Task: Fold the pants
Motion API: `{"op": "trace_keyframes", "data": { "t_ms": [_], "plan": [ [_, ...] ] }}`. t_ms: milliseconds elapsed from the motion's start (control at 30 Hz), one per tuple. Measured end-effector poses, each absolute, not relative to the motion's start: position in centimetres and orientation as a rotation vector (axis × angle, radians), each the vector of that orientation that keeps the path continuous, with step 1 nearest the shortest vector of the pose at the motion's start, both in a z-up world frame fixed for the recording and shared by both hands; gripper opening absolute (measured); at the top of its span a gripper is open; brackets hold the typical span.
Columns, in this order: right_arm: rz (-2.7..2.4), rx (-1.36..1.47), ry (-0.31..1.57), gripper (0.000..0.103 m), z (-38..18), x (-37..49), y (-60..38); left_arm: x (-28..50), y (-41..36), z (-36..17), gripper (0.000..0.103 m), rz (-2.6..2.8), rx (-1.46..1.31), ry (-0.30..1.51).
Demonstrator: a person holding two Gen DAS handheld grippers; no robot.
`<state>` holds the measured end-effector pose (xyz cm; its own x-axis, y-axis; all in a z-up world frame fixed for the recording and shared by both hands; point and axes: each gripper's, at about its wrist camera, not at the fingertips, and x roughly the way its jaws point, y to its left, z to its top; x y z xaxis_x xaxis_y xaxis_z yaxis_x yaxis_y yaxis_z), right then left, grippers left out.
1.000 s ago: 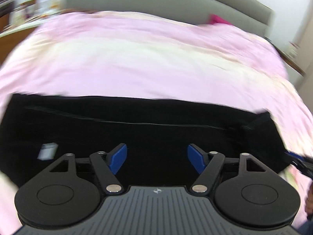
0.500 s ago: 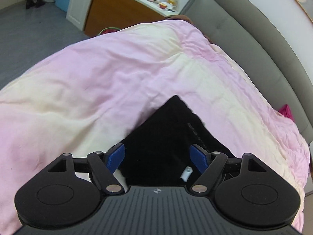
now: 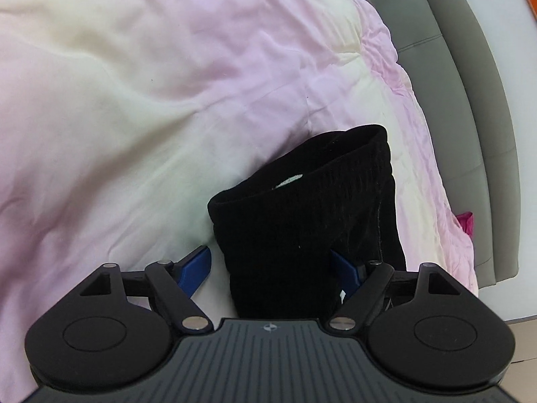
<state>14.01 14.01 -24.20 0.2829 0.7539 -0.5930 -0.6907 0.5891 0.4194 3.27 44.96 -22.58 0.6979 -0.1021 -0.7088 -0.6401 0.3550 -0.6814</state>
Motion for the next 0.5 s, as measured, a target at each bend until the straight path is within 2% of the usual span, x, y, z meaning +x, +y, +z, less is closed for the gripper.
{"op": "trace_keyframes", "data": {
  "t_ms": [267, 333, 367, 400, 467, 500],
  "plan": [
    [0.833, -0.025, 0.826, 0.042, -25.7, 13.9, 17.0, 4.8, 44.9, -22.8, 0.092, 0.361, -1.158, 0.660],
    [0.778, -0.058, 0.800, 0.042, -25.8, 13.8, 17.6, 4.8, 44.7, -22.9, 0.084, 0.383, -1.159, 0.661],
    [0.758, -0.071, 0.801, 0.042, -26.2, 13.8, 17.6, 4.8, 44.5, -22.7, 0.071, 0.403, -1.143, 0.666],
    [0.739, -0.087, 0.813, 0.042, -26.7, 13.7, 17.8, 4.8, 44.3, -22.4, 0.063, 0.411, -1.126, 0.663],
    [0.717, -0.105, 0.801, 0.043, -27.4, 13.2, 18.1, 4.8, 43.5, -21.1, 0.050, 0.385, -1.059, 0.619],
    [0.710, -0.117, 0.782, 0.043, -27.6, 12.9, 18.2, 5.0, 42.8, -19.8, 0.048, 0.359, -0.990, 0.593]
  ]
}}
